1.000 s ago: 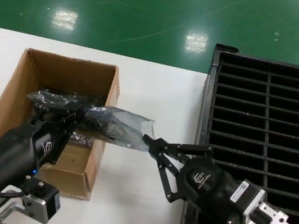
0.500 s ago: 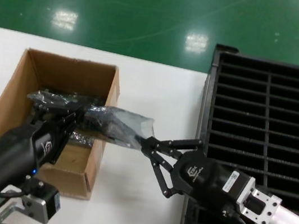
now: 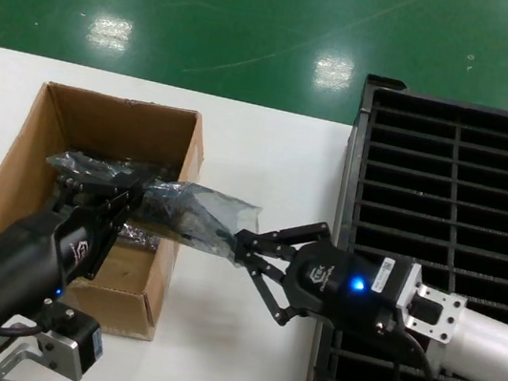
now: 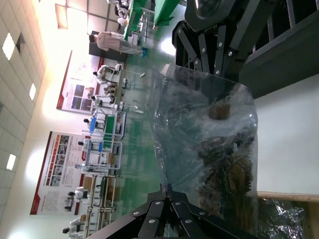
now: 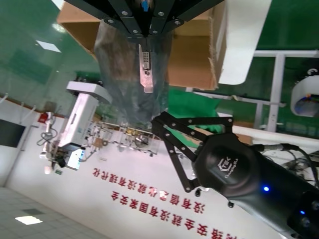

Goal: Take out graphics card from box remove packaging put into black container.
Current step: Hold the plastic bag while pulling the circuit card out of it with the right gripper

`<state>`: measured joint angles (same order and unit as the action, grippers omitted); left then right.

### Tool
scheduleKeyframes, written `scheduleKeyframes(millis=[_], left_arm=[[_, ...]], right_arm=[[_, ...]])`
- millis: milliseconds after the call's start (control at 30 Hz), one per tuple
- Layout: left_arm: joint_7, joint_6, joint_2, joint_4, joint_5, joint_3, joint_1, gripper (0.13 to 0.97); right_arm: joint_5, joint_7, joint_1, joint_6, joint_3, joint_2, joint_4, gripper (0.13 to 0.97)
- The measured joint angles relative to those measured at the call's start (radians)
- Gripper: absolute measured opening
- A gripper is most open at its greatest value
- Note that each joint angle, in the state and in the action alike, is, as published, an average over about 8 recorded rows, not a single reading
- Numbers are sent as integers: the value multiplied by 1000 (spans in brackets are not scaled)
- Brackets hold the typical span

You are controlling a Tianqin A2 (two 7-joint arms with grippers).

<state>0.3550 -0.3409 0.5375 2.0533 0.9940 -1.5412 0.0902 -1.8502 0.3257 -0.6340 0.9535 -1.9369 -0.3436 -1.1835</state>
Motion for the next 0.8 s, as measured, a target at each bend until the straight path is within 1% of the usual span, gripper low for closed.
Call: scheduleKeyframes(millis=[367,700,800], left_arm=[[0,0,0,0,0,0,0,140],[0,0,0,0,0,0,0,140],[0,0,0,0,0,0,0,140]], right_arm=[[23,4,-67,20,-21,43,93,140],[27,11,-109,22,-12,76,180,159],[26,7,-110,25,-9,79,187,193]])
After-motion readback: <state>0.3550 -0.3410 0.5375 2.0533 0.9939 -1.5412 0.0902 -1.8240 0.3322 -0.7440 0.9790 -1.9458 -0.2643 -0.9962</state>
